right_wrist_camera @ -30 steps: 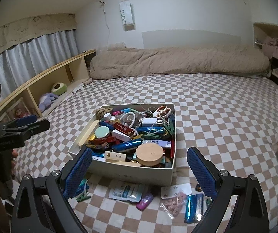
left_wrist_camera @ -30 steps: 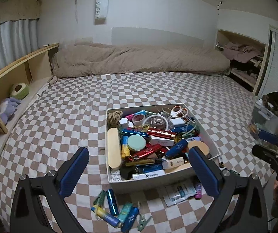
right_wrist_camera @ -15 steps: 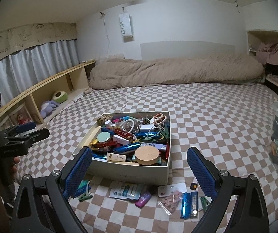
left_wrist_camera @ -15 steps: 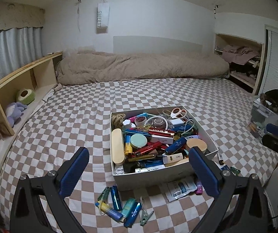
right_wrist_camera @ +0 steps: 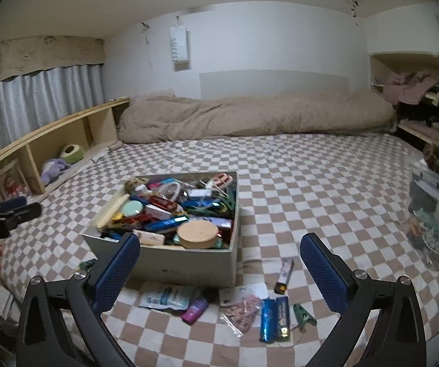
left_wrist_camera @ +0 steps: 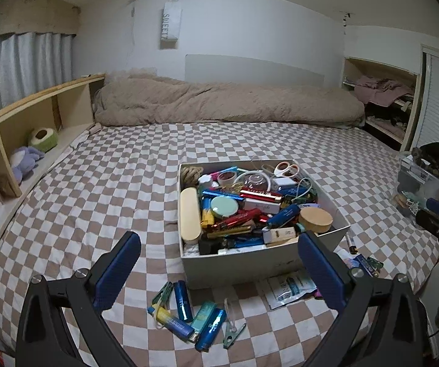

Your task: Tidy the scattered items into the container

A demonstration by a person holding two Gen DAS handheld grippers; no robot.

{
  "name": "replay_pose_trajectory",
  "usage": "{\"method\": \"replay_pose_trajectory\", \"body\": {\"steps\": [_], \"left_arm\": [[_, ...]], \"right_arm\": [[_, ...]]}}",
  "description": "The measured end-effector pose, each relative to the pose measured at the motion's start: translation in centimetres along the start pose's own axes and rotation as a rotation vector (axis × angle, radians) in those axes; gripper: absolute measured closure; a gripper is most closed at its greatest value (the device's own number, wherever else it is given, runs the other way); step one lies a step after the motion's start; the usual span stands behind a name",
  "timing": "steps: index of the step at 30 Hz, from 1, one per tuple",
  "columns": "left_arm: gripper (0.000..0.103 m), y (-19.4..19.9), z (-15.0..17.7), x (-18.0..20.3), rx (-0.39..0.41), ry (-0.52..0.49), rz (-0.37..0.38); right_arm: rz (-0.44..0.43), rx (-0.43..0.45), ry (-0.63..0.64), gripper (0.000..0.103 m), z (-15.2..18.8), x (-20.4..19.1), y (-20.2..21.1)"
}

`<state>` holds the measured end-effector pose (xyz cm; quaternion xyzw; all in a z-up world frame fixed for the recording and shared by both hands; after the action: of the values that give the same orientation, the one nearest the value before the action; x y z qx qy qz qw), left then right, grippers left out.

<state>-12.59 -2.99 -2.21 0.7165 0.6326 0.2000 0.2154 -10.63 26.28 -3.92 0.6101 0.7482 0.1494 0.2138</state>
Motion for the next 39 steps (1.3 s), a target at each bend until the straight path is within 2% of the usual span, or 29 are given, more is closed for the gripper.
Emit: {"method": "replay_pose_trajectory", "body": {"steps": [10, 24, 30, 33, 35, 36, 37, 39], "left_arm": [[0.0, -2.0, 3.5, -3.3, -0.06, 0.051, -0.063], [0.0, -6.7, 11.4, -6.9, -0.237, 0.091, -0.119], [0.0, -7.2, 13.4, -5.6, -0.253, 0.118, -0.057], [0.002, -7.2, 14.2, -4.2, -0.257, 0.165, 0.01], [0.009, -7.2, 14.6, -3.2, -0.257, 0.164, 0.026], [0.021, -7.2, 14.9, -2.6, -0.262, 0.166, 0.04], [0.025, -7.2, 15.2, -1.9, -0.271, 0.171, 0.058], [0.025, -7.4, 15.8, -0.6, -0.286, 0.172, 0.087]], "right_arm": [[0.094, -0.068, -0.038, 0.0, 4.3, 3.4, -2.1], [0.143, -0.211, -0.16, 0.0, 11.4, 7.9, -6.0], [0.154, -0.26, -0.188, 0.0, 13.8, 8.6, -7.4], [0.156, -0.282, -0.209, 0.0, 15.0, 9.0, -8.1], [0.156, -0.294, -0.223, 0.0, 15.6, 9.2, -8.4], [0.155, -0.297, -0.228, 0.0, 15.8, 9.4, -8.5], [0.156, -0.295, -0.23, 0.0, 16.0, 9.5, -8.6], [0.16, -0.287, -0.225, 0.0, 16.0, 9.5, -8.7]]}}
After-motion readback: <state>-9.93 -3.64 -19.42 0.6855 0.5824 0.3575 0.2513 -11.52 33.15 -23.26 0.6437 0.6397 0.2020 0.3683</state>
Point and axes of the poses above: each gripper's, at about its wrist camera, not at the fingertips, and y roughly against the way its jaws point, x to its right, z to its underside, the point moved 9 cm from there along -y, roughly the way its jaws point, and after that the axes turned 4 degrees about -z, right-handed, at the moved point
